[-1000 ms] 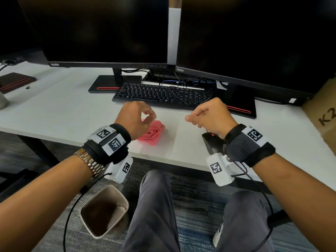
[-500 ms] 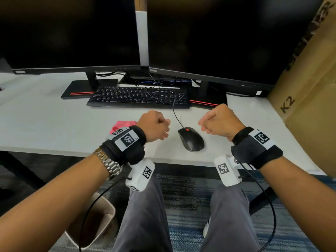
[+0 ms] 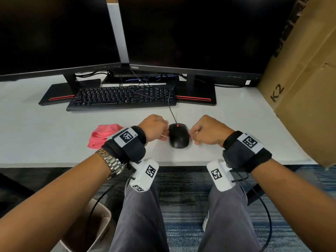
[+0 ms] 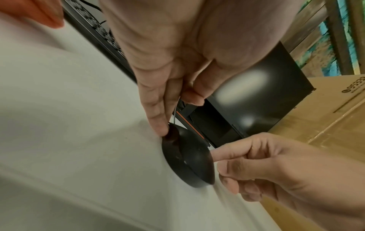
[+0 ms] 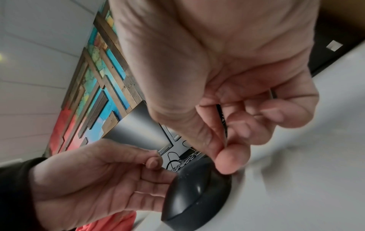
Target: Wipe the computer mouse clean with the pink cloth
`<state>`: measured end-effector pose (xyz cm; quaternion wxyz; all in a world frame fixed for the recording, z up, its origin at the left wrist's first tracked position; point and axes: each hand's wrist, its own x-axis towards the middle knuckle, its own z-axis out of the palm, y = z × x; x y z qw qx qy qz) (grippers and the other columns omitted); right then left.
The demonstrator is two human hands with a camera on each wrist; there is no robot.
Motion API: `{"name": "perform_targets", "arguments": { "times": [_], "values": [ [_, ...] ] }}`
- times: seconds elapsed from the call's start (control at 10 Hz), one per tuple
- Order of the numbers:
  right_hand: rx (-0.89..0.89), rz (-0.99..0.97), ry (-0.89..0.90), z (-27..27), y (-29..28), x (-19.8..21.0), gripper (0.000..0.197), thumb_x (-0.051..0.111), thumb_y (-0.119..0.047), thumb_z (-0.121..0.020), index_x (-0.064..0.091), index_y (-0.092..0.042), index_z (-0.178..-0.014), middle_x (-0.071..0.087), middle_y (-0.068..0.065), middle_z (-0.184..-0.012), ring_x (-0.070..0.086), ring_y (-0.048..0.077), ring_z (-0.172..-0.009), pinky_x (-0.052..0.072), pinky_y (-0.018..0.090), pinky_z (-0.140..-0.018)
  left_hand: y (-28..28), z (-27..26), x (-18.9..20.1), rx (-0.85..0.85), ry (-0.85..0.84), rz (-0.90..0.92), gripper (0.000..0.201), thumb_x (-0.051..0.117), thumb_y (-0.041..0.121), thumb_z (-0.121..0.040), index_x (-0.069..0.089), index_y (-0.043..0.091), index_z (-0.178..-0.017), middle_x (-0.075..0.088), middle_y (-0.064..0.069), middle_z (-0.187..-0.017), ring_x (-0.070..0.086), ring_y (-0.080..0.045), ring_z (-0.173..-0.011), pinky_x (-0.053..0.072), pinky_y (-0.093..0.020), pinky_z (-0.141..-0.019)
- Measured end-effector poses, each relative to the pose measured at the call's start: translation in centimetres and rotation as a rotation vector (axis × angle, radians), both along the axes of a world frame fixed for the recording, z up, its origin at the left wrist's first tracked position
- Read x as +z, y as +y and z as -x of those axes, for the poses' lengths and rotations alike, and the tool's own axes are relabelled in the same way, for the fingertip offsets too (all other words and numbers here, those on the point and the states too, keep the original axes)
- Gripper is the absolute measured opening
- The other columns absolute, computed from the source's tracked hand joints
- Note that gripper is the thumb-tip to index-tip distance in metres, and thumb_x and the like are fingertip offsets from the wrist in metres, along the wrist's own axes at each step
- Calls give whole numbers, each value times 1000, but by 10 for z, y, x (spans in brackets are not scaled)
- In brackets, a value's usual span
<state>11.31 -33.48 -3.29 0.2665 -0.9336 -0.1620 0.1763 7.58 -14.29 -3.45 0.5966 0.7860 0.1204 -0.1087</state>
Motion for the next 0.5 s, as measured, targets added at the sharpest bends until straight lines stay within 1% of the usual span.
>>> {"name": "perform_targets", "arguments": {
  "times": [0.1, 0.2, 0.3, 0.4, 0.5],
  "values": [
    [2, 16, -9, -3, 1, 0, 26, 65, 0, -86, 78, -5, -107, 73, 8, -94, 66, 25, -104, 52, 33, -89, -1, -2, 0, 14, -7, 0, 23, 45, 0, -93, 51, 5, -71, 58, -21, -95, 61, -32, -82, 53, -44, -85],
    [-12, 14, -2, -6, -1, 0, 30, 65, 1, -85, 77, -8, -110, 71, 3, -93, 64, 23, -104, 47, 29, -84, 0, -5, 0, 46, -31, 5, 21, 47, 3, -94, 52, 6, -73, 57, -20, -99, 61, -31, -85, 53, -44, -86],
    [-2, 16, 11, -5, -5, -1, 24, 67, -1, -85, 80, -10, -103, 69, -2, -82, 66, 21, -97, 47, 27, -79, 7, -2, 0, 46, -73, -90, 22, 47, 12, -97, 56, 7, -77, 63, -23, -110, 64, -29, -91, 55, -42, -88],
    [-11, 1, -1, -6, -7, 0, 20, 70, -1, -81, 81, -12, -93, 70, -2, -79, 66, 19, -91, 48, 26, -76, 13, 0, 0, 43, -107, -116, 24, 47, 15, -98, 57, 7, -78, 66, -23, -112, 66, -29, -94, 55, -44, -91],
    [-36, -42, -39, -3, -7, 2, 17, 73, 0, -77, 82, -12, -86, 72, 0, -81, 64, 16, -84, 49, 26, -73, 17, 8, -1, 51, -135, -175, 25, 47, 19, -99, 58, 8, -79, 69, -20, -108, 68, -30, -97, 55, -45, -92]
  ]
}}
